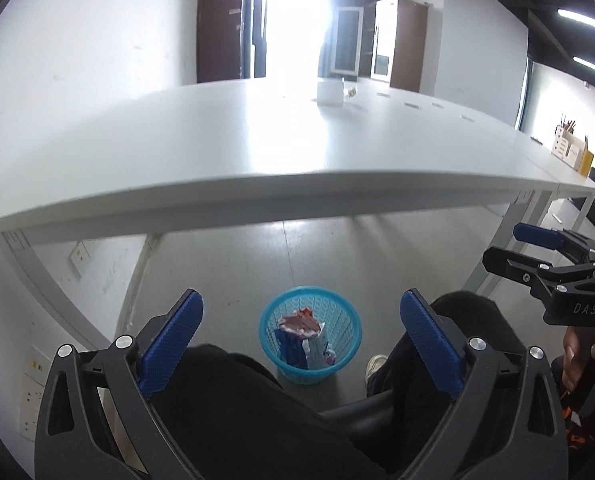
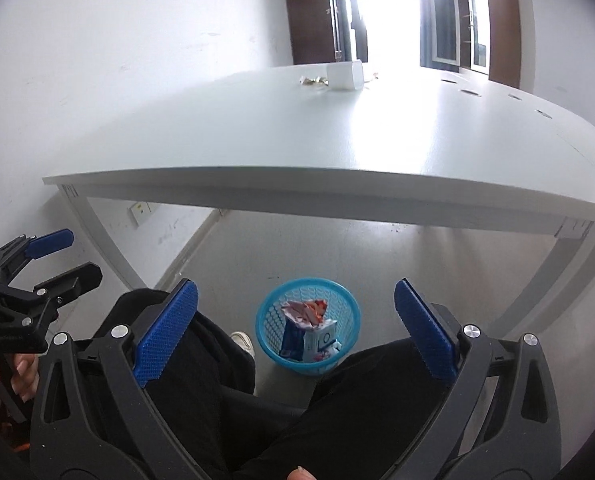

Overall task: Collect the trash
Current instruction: 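Raise both tools away from the wastebasket toward the table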

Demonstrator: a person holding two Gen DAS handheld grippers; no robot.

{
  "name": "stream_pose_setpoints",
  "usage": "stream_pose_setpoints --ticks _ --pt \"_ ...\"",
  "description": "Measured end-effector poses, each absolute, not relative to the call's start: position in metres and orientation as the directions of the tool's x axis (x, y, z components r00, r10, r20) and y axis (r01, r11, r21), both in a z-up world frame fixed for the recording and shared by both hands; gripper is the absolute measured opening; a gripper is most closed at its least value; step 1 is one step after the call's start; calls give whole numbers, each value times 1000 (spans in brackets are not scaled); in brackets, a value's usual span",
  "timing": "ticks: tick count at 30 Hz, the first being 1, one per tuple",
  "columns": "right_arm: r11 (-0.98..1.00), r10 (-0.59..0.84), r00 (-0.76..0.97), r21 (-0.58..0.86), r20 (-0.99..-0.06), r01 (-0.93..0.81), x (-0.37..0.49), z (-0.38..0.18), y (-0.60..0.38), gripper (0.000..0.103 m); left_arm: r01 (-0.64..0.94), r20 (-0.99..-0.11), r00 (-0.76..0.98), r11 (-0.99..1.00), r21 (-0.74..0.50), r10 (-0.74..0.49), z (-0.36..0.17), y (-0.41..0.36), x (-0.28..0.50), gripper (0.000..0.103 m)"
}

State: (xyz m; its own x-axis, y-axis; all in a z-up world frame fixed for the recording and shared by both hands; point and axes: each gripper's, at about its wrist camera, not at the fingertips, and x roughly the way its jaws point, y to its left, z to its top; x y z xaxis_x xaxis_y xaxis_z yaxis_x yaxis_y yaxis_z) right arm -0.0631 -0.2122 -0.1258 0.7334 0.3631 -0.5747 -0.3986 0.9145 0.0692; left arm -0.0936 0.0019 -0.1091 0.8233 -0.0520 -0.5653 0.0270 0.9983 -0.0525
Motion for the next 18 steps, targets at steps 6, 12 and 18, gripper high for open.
stream_pose_setpoints --ticks 6,12,18 --pt "920 364 774 67 -517 -387 -64 -111 -219 94 -2 -508 861 998 -63 -30 -84 7 -95 97" --pt "921 369 782 84 -502 -381 -59 -104 -226 94 -7 -497 867 997 -78 -32 -72 14 -74 97" --pt "928 355 822 64 -446 -367 -47 -89 -227 94 -34 -493 869 992 -122 -31 -69 20 -46 97"
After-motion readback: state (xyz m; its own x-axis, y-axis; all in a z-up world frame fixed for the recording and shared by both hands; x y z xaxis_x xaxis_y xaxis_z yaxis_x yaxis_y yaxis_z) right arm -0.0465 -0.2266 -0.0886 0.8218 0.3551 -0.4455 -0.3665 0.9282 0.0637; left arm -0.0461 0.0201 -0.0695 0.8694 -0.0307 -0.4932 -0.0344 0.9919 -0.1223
